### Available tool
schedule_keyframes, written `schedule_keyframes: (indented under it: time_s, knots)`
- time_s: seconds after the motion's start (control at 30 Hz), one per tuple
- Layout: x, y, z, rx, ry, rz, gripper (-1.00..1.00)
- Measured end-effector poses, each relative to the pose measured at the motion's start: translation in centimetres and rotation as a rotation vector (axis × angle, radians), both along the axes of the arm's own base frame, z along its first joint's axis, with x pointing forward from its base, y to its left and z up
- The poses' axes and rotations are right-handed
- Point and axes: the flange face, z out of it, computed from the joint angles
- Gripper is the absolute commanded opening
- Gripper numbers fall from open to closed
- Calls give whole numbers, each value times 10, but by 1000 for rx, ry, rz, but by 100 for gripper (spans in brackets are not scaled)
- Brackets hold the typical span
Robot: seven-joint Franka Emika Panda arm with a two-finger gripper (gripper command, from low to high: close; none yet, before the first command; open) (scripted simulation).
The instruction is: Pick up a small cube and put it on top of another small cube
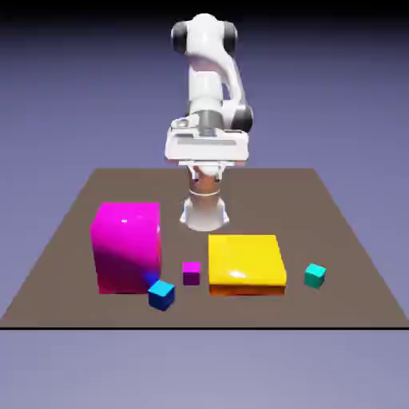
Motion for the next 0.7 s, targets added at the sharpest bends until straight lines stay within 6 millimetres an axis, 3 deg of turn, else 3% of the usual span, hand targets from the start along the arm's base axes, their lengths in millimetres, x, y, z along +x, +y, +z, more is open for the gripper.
schedule_keyframes:
  time_s: [0.2,0.37,0.5,0.7]
  knots:
    - [32,78,-55,-105,217,187,0]
    - [40,146,-108,-190,388,346,0]
    - [33,203,-153,-255,516,478,0]
    - [4,282,-220,-345,695,671,0]
